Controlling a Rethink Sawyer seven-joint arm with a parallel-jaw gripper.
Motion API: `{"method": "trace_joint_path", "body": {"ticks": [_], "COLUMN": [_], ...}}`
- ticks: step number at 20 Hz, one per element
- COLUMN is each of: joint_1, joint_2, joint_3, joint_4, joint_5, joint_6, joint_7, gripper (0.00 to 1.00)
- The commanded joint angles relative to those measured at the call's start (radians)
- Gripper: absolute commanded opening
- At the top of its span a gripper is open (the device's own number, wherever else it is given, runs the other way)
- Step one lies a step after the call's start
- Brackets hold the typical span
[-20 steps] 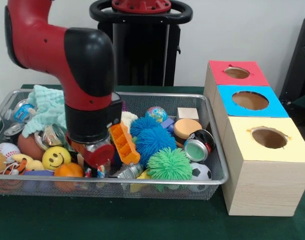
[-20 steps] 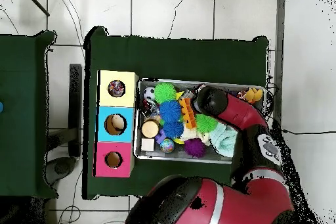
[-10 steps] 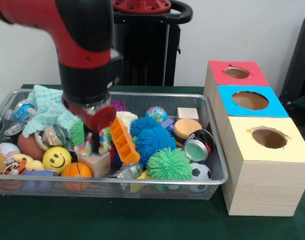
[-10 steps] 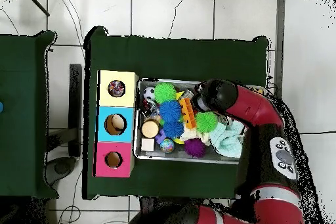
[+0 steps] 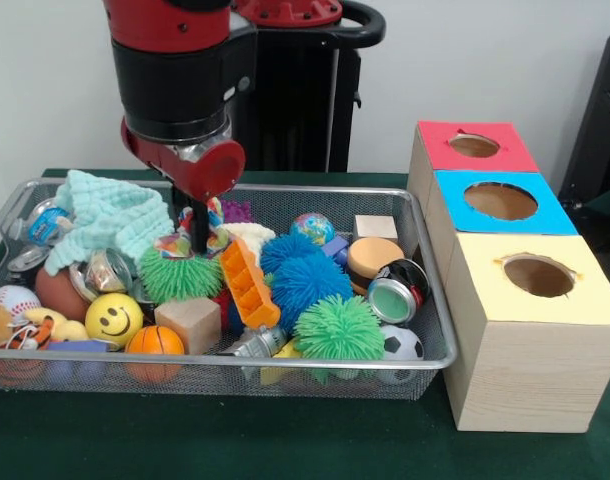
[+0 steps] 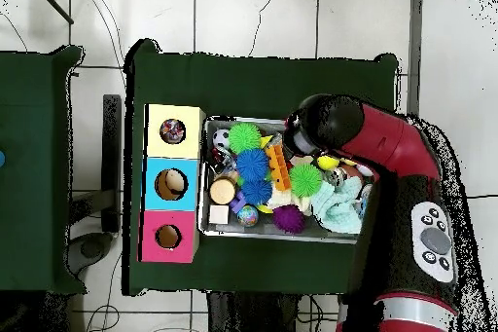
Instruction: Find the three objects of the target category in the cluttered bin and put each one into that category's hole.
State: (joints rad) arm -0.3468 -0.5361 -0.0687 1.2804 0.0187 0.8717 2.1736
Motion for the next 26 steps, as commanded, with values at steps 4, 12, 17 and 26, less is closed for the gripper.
{"method": "trace_joint_path", "body": {"ticks": [4,12,17,26], "joint_1": [0.063,0.136,0.177,0.251], "joint_2": [0.092,0.190,0.241,0.298], "joint_3": [0.052,0.017,-0.005,-0.059], "joint_4": [-0.131,-0.266,-0.345,-0.439], "joint_5": [-0.028,-0.007,0.019,0.080], "joint_6": [0.021,0.048,0.099,0.173], "joint_7": [0.066,0.158,0.216,0.311], "gripper": [0.00,0.00,0.00,0.00]}}
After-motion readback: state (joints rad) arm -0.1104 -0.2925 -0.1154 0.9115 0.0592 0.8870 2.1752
